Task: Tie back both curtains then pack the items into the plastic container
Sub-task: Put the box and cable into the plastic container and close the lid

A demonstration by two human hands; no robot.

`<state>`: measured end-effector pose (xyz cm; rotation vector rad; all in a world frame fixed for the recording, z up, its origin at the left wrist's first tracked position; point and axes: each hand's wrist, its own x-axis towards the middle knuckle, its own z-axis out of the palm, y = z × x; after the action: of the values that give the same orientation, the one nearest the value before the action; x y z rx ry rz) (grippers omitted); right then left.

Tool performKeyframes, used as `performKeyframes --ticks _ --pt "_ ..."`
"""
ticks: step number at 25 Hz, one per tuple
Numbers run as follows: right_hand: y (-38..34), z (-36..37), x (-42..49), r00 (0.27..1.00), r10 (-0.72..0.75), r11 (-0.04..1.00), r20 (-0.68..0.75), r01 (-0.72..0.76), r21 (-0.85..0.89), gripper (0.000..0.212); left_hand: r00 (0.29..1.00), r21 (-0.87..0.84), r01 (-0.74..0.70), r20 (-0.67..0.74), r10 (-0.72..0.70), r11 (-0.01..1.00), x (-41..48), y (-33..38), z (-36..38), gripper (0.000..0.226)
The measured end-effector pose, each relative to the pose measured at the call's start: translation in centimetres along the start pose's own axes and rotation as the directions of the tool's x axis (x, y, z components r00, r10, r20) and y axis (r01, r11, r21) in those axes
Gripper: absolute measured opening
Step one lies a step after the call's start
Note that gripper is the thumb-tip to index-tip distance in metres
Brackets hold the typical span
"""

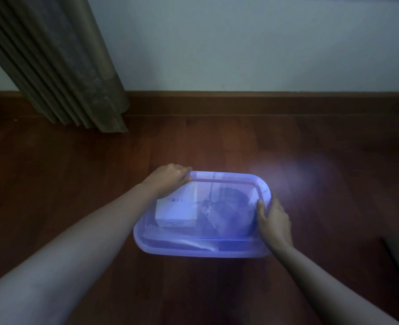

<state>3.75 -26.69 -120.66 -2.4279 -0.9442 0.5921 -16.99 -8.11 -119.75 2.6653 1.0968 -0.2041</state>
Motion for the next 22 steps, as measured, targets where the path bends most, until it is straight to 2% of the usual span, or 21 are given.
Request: performKeyframes --ticks 4,6,8,10,11,12,19,22 --pt "0.5 0.4 -0.2 0.999 0.007 0.999 0.033 -0.008 0.043 0.048 0.998 0.104 0.059 -0.014 -0.058 0.993 -0.5 0.2 1.0 0.049" --pt "0.6 0.2 -0.2 0.998 0.026 0.995 0.060 -0.032 0.099 0.047 0.988 0.081 0.155 -0.012 -0.154 0.985 -1.3 0.2 1.5 0.052" --pt "0.9 -0.2 -0.3 0.993 0.062 0.985 0.099 -0.077 0.153 0.049 0.938 -0.139 0.333 -0.047 -0.343 0.932 -2.9 -0.7 2.6 0.057" --pt "1.1 -0.4 -0.2 0.987 0.103 0.972 0.122 -0.126 0.197 0.051 0.847 -0.492 0.453 -0.022 -0.531 0.743 -4.8 -1.7 3.5 0.065" --pt "1.1 -0.4 -0.2 0.985 0.115 0.965 0.129 -0.141 0.220 0.052 0.815 -0.606 0.466 0.011 -0.579 0.645 -5.6 -2.0 3.8 0.064" --pt "1.0 -0.4 -0.3 0.984 0.117 0.962 0.133 -0.146 0.232 0.054 0.800 -0.655 0.474 0.043 -0.598 0.588 -6.2 -1.9 3.9 0.060" --pt "1.3 -0.1 -0.4 0.991 0.095 0.986 0.095 -0.106 0.127 0.065 0.785 -0.613 0.482 -0.016 -0.620 0.626 -6.6 -0.7 3.5 0.050" --pt "1.3 0.1 -0.4 0.994 0.096 0.986 0.054 -0.103 0.134 0.064 0.752 -0.500 0.551 -0.051 -0.658 0.668 -6.5 -0.3 3.6 0.052"
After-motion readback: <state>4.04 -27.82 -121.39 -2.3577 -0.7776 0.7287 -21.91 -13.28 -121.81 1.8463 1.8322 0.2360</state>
